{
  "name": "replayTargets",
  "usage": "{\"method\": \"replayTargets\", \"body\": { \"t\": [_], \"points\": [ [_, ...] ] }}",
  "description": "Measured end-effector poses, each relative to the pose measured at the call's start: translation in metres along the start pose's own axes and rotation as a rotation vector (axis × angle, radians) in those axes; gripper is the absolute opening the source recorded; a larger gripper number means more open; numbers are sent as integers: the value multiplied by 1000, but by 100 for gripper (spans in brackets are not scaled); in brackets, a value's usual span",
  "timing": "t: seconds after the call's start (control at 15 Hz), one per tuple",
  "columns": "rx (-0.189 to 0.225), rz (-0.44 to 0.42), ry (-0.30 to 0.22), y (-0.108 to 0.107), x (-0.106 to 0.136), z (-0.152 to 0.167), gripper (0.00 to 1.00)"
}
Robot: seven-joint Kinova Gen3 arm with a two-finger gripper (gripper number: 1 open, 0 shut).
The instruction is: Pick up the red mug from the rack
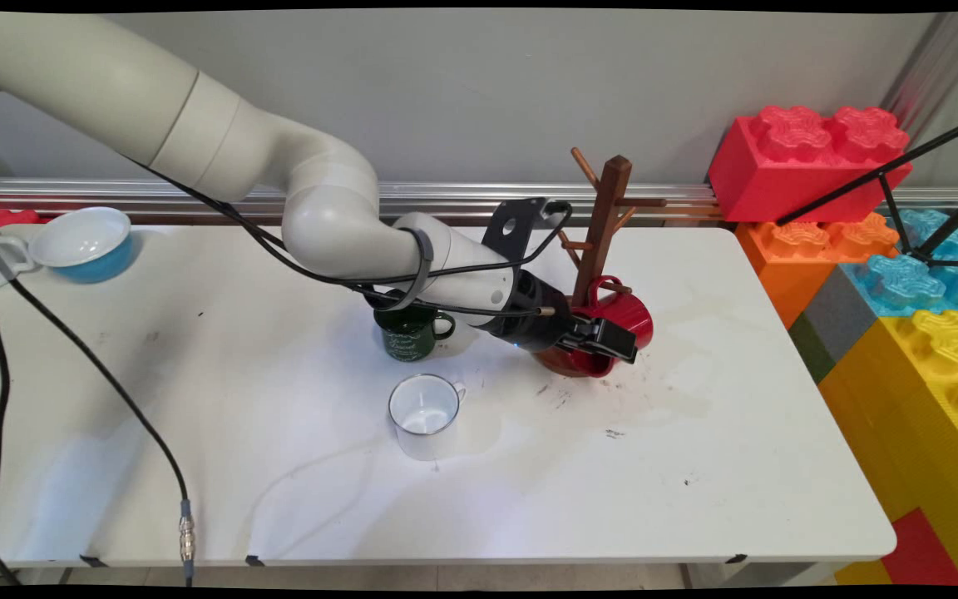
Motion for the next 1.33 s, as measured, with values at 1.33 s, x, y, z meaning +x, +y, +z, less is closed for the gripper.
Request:
{"method": "replayTargets", "body": {
  "t": [1.33],
  "points": [
    [-24, -78, 124, -3, -21, 5, 100]
  ]
}}
